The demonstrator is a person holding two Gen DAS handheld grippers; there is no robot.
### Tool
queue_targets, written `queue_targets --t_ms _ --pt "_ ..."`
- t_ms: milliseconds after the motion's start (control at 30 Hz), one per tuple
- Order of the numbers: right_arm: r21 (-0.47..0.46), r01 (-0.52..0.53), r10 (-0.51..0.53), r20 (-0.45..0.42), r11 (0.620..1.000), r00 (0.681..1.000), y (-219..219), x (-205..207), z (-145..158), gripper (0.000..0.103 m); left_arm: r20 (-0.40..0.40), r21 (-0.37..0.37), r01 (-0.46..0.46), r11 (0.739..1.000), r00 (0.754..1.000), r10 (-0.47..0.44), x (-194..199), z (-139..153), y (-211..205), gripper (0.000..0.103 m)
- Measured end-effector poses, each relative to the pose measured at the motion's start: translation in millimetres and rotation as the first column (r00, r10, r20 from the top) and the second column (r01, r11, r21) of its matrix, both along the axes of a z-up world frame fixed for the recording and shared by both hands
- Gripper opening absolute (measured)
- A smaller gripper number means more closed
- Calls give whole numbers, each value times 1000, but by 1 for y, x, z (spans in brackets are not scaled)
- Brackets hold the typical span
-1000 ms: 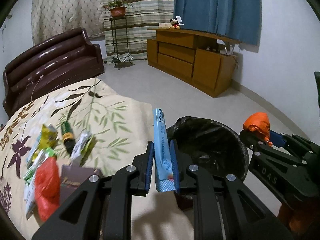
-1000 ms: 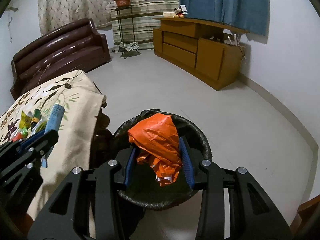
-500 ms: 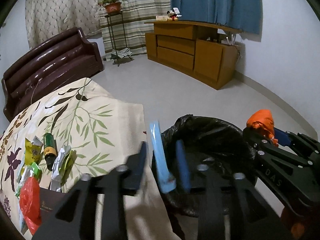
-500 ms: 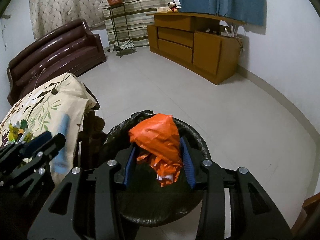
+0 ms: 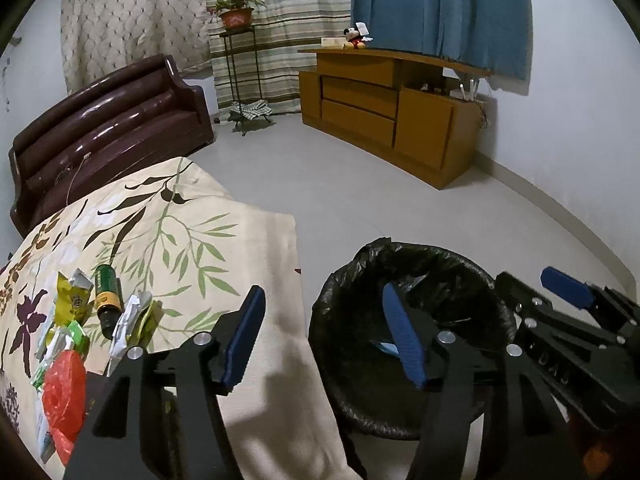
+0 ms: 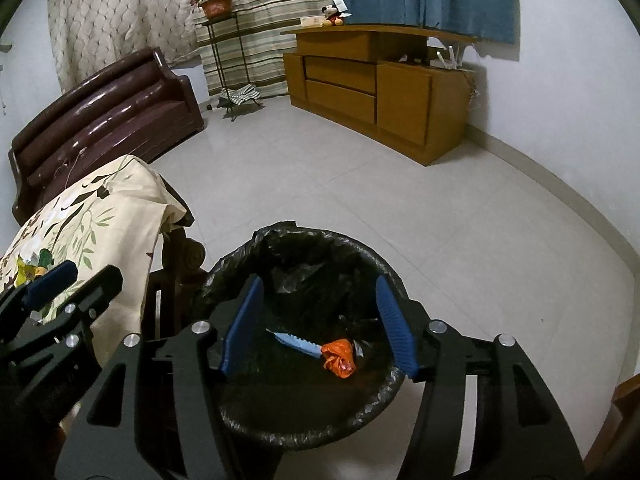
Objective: Collect trash
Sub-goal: 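Open the right tool over the bin while the left tool drops the blue tube in, then move the right tool back to the bed and grasp the dark cigarette box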
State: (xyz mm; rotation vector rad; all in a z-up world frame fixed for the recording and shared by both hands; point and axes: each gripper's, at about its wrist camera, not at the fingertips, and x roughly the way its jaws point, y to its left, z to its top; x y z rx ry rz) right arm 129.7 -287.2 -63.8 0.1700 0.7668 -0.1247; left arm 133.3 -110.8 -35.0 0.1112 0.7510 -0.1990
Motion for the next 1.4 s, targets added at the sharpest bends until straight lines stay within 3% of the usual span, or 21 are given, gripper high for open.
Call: queue_targets --t_ms 267,433,500,733,1000,1400 --pt "19 -23 23 -17 1000 1000 17 -19 0 58 11 -1 -34 999 999 34 -19 12 22 71" --pt "29 -80 80 -16 996 997 45 -27 5 59 34 15 -83 996 996 83 -40 21 53 72" --pt "38 -111 112 -10 993 994 59 -30 10 65 41 18 -109 994 993 109 -47 24 67 72" --pt "53 -209 209 10 976 978 109 -40 27 66 91 50 -234 971 969 228 -73 33 127 74" --pt "43 -304 304 10 952 953 172 -48 33 73 91 42 -342 939 937 337 -94 31 186 75" --pt "28 -374 375 -36 927 926 241 -51 25 75 63 15 -419 908 907 417 -112 16 239 75"
